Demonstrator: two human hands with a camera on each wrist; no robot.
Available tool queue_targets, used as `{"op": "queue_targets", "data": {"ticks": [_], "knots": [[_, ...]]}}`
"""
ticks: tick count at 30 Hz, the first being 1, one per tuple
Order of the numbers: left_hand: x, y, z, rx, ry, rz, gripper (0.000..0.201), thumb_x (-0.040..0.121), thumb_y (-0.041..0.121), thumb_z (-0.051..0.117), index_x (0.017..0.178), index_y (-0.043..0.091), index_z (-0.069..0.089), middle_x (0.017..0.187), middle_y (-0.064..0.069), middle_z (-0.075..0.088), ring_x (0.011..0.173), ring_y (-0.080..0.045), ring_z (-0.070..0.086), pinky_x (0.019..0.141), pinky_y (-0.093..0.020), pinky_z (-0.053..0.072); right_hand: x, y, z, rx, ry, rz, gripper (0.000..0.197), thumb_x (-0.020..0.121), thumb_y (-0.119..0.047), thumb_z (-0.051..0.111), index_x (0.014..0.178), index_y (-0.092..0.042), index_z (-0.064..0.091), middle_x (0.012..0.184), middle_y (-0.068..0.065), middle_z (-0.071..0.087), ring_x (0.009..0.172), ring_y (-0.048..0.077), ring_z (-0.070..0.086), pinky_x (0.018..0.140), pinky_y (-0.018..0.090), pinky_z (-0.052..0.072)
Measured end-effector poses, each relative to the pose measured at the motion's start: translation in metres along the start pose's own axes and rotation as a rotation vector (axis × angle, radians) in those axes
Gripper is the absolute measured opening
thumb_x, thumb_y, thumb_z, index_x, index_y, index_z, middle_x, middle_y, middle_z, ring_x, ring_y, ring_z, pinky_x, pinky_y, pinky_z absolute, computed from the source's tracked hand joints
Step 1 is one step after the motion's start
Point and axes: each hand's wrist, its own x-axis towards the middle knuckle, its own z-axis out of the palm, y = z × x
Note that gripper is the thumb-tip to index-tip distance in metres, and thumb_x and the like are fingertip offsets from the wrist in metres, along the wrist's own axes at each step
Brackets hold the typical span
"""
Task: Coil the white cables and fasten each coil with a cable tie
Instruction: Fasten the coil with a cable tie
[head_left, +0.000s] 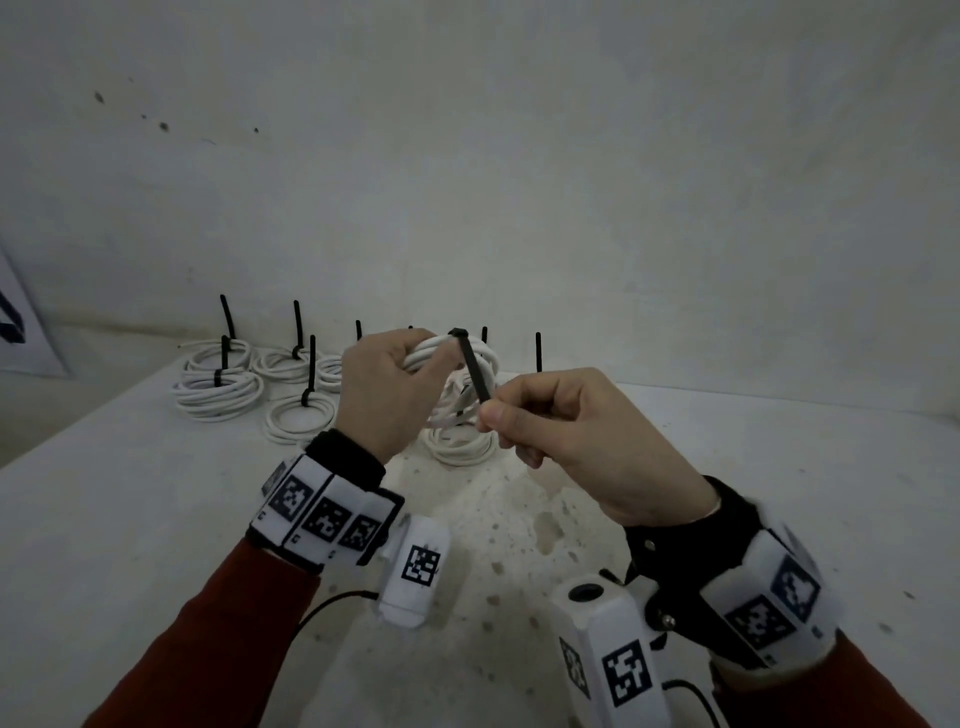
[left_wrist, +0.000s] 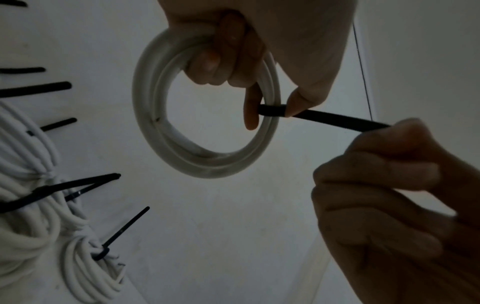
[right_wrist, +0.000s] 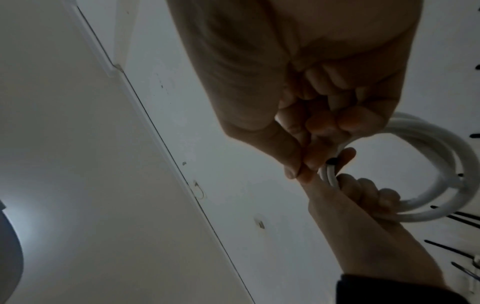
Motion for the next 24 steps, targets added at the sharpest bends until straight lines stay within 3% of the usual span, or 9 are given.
{"op": "queue_targets", "data": {"ticks": [4,9,15,18,20,22,24], "knots": [[0.003,0.001,-0.005,-0.045,-0.032,-0.085,0.033,0.072,0.045,0.055,0.054,0.018,0.062,0.040,0.010,0.040,0.043,-0.005,0.035,0.045,-0.017,0.028,-0.001,0.001,0.011,-0.011,0.019,-0.055,0.015,0.089,-0.009,0.065,0.074,-0.010,0.071,0.059,-0.004,0.059,0.054,0.007,0.046,0.055,0.019,0.038],[0.004,0.000,-0.002,-0.074,-0.050,-0.186,0.024,0.083,0.019,0.064,0.059,0.017,0.067,0.040,0.016,0.047,0.044,0.000,0.042,0.049,-0.013,0.029,-0.002,0.003,0.013,-0.031,0.048,-0.068,0.015,0.089,-0.007,0.064,0.076,-0.009,0.072,0.055,-0.010,0.060,0.049,-0.001,0.048,0.053,0.011,0.038],[0.004,-0.004,0.002,-0.032,-0.021,-0.259,0.031,0.086,0.018,0.061,0.055,0.018,0.063,0.036,0.013,0.042,0.039,-0.003,0.036,0.047,-0.019,0.026,0.006,0.010,0.009,-0.061,0.044,-0.011,0.014,0.090,-0.013,0.063,0.082,-0.008,0.073,0.064,-0.003,0.063,0.054,0.006,0.051,0.057,0.017,0.042],[0.005,-0.008,0.006,-0.179,-0.028,-0.447,0.032,0.089,0.026,0.059,0.060,0.014,0.067,0.038,0.009,0.043,0.036,-0.006,0.029,0.044,-0.021,0.028,0.012,0.015,-0.002,-0.165,0.155,0.010,0.016,0.091,-0.025,0.063,0.094,-0.014,0.075,0.074,-0.012,0.068,0.062,-0.001,0.054,0.063,0.012,0.041],[0.006,-0.008,0.008,-0.331,-0.071,-0.589,0.036,0.091,0.030,0.057,0.063,0.010,0.065,0.036,0.009,0.030,0.037,-0.009,0.021,0.039,-0.018,0.023,0.016,0.023,-0.011,-0.330,0.268,0.029,0.030,0.085,-0.037,0.068,0.111,-0.022,0.070,0.095,-0.014,0.067,0.077,-0.003,0.058,0.074,0.016,0.045],[0.006,-0.003,0.009,-0.473,-0.143,-0.664,0.037,0.093,0.031,0.055,0.067,0.008,0.064,0.041,0.009,0.021,0.037,-0.008,0.017,0.038,-0.017,0.019,0.019,0.032,-0.016,-0.452,0.258,0.095,0.058,0.077,-0.046,0.074,0.129,-0.026,0.058,0.114,-0.010,0.060,0.096,0.002,0.060,0.084,0.026,0.051],[0.005,0.002,0.009,-0.567,-0.199,-0.703,0.036,0.095,0.032,0.052,0.072,0.006,0.062,0.044,0.009,0.018,0.037,-0.007,0.015,0.037,-0.016,0.018,0.021,0.039,-0.016,-0.397,0.206,0.146,0.066,0.073,-0.045,0.078,0.131,-0.024,0.056,0.114,-0.009,0.064,0.095,0.006,0.065,0.085,0.030,0.054]]}}
